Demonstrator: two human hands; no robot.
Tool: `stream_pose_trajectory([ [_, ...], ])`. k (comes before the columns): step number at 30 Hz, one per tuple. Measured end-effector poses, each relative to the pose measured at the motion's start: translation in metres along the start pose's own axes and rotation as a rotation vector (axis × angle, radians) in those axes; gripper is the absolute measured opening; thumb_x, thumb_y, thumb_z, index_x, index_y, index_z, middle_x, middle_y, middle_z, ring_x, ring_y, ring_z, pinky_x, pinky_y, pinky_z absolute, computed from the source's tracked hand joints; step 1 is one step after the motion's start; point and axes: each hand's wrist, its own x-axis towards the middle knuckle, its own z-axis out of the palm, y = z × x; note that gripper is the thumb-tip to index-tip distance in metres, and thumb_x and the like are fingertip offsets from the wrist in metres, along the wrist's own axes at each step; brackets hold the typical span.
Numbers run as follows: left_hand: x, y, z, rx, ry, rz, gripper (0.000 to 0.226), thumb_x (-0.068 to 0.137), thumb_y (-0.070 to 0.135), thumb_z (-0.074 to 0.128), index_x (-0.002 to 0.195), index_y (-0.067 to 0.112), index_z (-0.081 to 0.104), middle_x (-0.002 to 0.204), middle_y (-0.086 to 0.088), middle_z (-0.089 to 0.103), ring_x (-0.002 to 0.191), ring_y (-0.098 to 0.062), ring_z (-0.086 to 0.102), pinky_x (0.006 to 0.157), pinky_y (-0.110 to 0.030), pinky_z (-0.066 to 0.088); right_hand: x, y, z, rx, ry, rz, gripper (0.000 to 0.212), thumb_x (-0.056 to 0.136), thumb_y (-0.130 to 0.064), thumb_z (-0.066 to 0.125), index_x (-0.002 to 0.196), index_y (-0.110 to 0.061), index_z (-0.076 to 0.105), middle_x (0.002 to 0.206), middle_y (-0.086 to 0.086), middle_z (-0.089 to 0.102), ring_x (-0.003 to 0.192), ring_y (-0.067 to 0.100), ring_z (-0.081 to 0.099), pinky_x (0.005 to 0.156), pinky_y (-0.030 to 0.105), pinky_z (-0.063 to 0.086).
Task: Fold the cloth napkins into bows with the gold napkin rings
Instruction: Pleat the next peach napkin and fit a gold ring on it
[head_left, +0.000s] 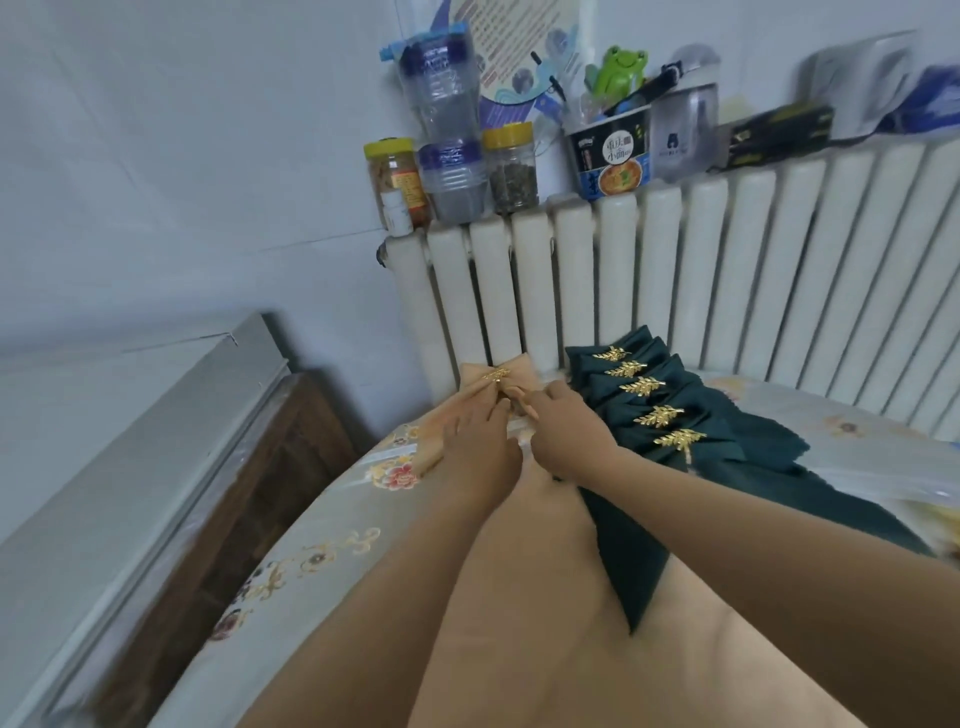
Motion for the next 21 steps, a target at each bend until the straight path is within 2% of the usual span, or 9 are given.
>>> stream_pose_trajectory([
  [3,-0.035,0.019,-0.016,-0.087,-0.029,-0.034,0.051,0.094,0.022,0.047,0.143,0.019,0.036,0.148,-0.001,0.038,0.134,-0.021,0.035,0.111,-0.036,0.026,-0.035,0.0,-0.013,-0.015,-0.006,-0.028,0.05,0.086,-0.009,0.048,0.135,-0.014,0.042,0.128,0.008,0.042,0.114,0.025,0.044,0.093,0.033,0.043],
  [7,-0.099,0.038,-0.033,-0.151,-0.142,-0.095,0.049,0.096,0.024,0.045,0.144,0.018,0.035,0.147,0.0,0.036,0.135,-0.019,0.033,0.109,-0.034,0.024,-0.099,-0.005,-0.023,-0.03,-0.057,-0.022,0.056,0.087,-0.009,0.046,0.142,-0.015,0.035,0.136,0.006,0.037,0.124,0.025,0.036,0.1,0.034,0.04],
  [16,-0.229,0.08,-0.059,-0.218,-0.153,-0.113,0.044,0.095,0.023,0.047,0.139,0.018,0.044,0.142,0.001,0.042,0.131,-0.015,0.038,0.11,-0.032,0.028,-0.25,-0.004,-0.039,0.021,-0.034,-0.014,0.055,0.09,-0.013,0.05,0.142,-0.016,0.035,0.135,0.003,0.04,0.123,0.019,0.038,0.101,0.028,0.038],
  [19,-0.272,0.094,-0.069,-0.26,-0.175,-0.14,0.036,0.094,0.024,0.05,0.129,0.02,0.054,0.131,0.003,0.051,0.119,-0.016,0.049,0.105,-0.034,0.036,-0.293,-0.004,-0.047,-0.001,-0.033,-0.031,0.052,0.091,-0.018,0.053,0.14,-0.019,0.038,0.138,0.001,0.04,0.125,0.018,0.038,0.102,0.028,0.04],
  [21,-0.303,0.102,-0.074,-0.255,-0.222,-0.136,0.026,0.091,0.028,0.054,0.115,0.023,0.063,0.113,0.003,0.057,0.104,-0.015,0.056,0.093,-0.029,0.043,-0.324,-0.001,-0.052,-0.012,-0.073,-0.066,0.05,0.091,-0.022,0.055,0.139,-0.023,0.04,0.138,-0.001,0.041,0.125,0.016,0.039,0.104,0.028,0.038],
])
